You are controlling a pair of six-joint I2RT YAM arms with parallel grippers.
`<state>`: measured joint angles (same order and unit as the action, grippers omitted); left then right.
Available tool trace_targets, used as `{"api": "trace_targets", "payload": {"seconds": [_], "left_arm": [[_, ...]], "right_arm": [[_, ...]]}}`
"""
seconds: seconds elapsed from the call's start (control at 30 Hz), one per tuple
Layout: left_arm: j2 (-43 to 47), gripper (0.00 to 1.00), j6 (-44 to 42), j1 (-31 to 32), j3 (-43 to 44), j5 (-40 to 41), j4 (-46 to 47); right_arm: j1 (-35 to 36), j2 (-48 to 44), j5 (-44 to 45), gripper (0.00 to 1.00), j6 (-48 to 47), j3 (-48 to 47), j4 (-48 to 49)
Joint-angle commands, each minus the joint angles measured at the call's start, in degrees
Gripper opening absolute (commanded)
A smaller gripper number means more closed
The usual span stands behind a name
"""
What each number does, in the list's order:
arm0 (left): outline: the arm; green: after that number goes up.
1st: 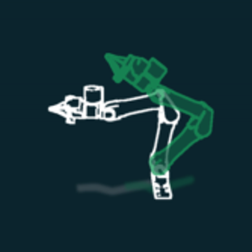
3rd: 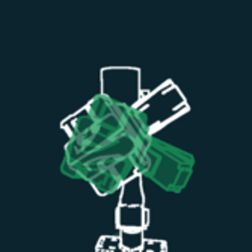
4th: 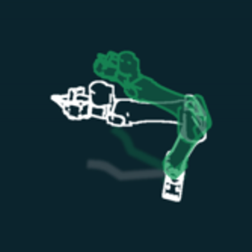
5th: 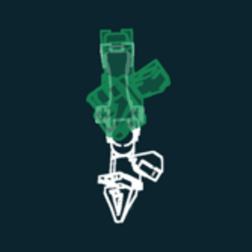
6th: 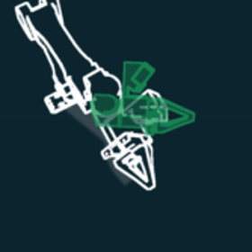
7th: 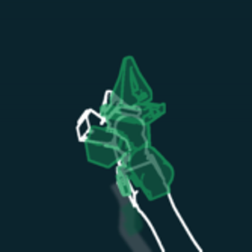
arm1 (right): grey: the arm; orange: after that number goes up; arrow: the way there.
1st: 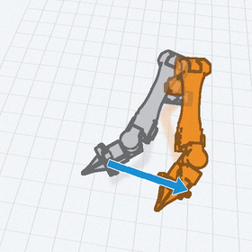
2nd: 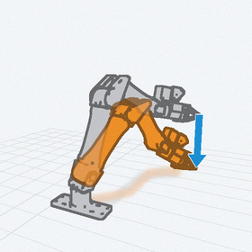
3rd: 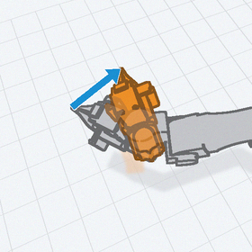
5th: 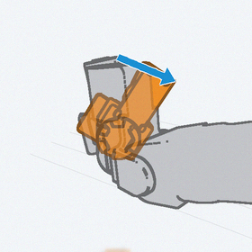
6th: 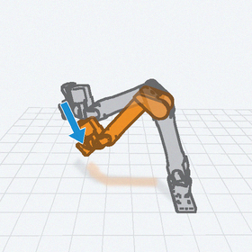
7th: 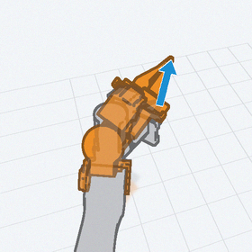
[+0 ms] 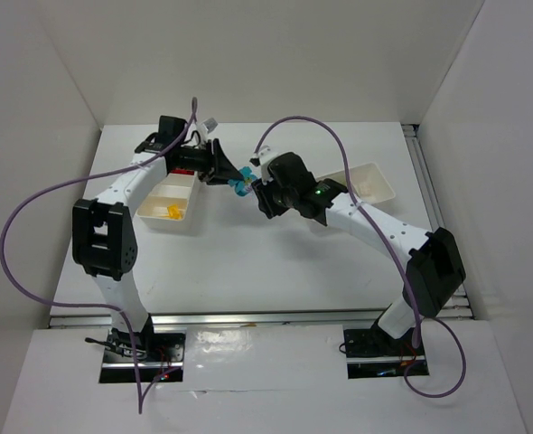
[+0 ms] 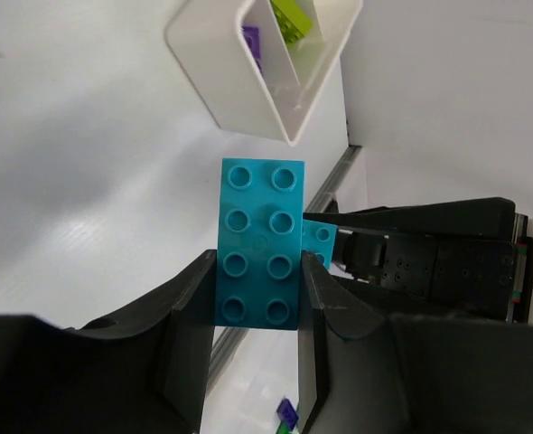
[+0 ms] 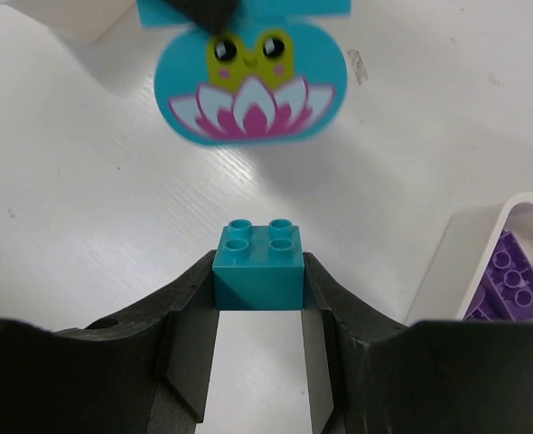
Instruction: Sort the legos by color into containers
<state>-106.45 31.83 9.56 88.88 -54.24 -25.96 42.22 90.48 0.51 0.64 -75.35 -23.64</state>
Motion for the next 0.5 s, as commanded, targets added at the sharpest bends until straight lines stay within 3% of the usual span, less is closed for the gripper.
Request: {"api": "trace_targets", "payload": {"seconds": [0.0,0.17,0.3,0.47], "left_arm": [[0.72,0.00,0.25,-2.35,2.17,1.24,-1.11],[1.95,0.00,0.25,-5.42,2.17,5.01,-2.61],[4.32,0.00,-0.28,-9.03,4.19,13.77,-7.43],[9.50,0.00,-0.28,-15.88,5.34,22.23,-13.23]], "right_arm": [[0.50,-1.70,1.16,0.01,0.50,1.34,0.52],[0.50,0.31,2.21,0.01,1.73,1.18,0.53],[0.50,3.03,-1.56,0.01,1.73,-2.25,2.98],[1.90,12.32,-6.57,0.01,1.73,-14.79,3.60]]}}
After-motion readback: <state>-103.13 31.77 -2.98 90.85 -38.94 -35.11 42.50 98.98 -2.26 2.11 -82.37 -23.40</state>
